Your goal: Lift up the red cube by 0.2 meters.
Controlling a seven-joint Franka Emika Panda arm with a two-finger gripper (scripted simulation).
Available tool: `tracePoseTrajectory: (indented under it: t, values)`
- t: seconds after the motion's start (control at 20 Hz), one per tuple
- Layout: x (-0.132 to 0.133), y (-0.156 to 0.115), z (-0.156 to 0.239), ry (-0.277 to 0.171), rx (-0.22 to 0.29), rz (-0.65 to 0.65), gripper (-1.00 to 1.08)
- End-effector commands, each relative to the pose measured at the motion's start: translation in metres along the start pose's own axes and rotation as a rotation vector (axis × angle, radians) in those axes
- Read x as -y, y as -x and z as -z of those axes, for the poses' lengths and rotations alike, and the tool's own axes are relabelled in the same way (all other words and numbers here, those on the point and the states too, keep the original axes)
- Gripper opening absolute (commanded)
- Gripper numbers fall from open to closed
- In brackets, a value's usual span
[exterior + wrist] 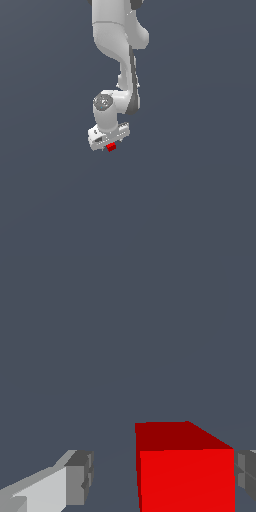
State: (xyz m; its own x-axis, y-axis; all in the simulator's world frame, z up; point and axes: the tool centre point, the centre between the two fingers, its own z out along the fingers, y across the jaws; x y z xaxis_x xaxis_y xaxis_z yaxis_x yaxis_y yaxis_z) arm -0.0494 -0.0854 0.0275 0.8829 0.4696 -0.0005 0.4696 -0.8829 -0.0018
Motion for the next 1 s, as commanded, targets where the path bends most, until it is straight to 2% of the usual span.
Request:
tracePoseTrajectory:
  t: [0.0,0.25,0.3,0.95]
  values:
    - [-0.0033,0.0016,-0.0049,0.001,-0.001,0.018,1.00]
    - [-0.0056,0.0018,-0.0075,0.002,-0.001,0.027,1.00]
    - [-0.0056,0.0018,-0.0075,0.002,-0.001,0.027,-1.00]
    - [-0.0058,0.0021,-0.0050,0.002,0.000,0.026,-1.00]
